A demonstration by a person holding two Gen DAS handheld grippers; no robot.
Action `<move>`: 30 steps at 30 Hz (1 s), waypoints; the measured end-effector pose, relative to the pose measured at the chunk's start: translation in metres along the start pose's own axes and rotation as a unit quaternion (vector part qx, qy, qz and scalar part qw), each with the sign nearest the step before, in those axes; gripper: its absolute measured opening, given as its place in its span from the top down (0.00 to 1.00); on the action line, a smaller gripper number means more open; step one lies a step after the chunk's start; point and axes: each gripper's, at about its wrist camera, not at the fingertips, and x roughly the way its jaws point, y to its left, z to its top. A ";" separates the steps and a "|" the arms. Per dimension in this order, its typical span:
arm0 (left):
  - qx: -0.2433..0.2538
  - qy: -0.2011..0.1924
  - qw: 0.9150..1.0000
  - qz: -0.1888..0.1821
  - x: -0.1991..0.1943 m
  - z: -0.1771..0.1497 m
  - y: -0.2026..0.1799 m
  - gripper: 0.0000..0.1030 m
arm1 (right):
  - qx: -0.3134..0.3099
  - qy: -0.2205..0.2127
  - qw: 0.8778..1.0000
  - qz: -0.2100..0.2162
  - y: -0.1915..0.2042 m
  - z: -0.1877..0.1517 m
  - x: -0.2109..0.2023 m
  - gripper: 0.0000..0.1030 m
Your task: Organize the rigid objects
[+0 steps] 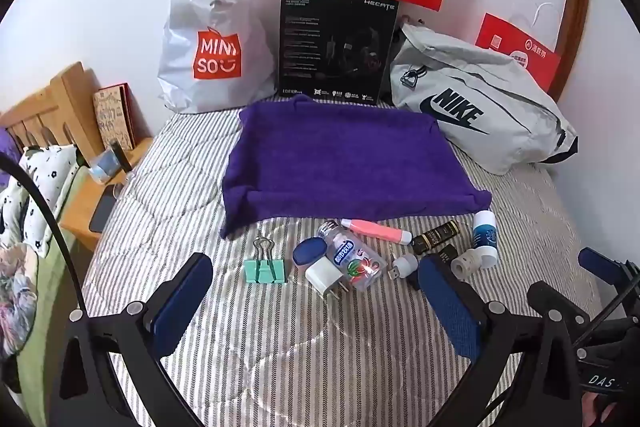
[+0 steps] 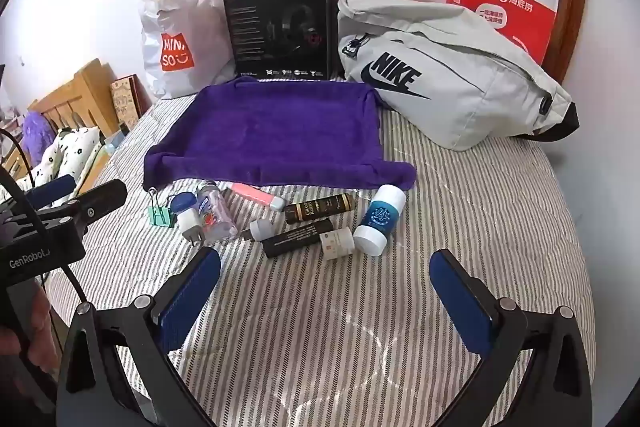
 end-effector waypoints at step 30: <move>0.008 -0.009 1.000 -0.008 -0.016 -0.012 0.001 0.00 | 0.014 -0.006 1.000 -0.020 -0.009 -0.009 -0.016 0.00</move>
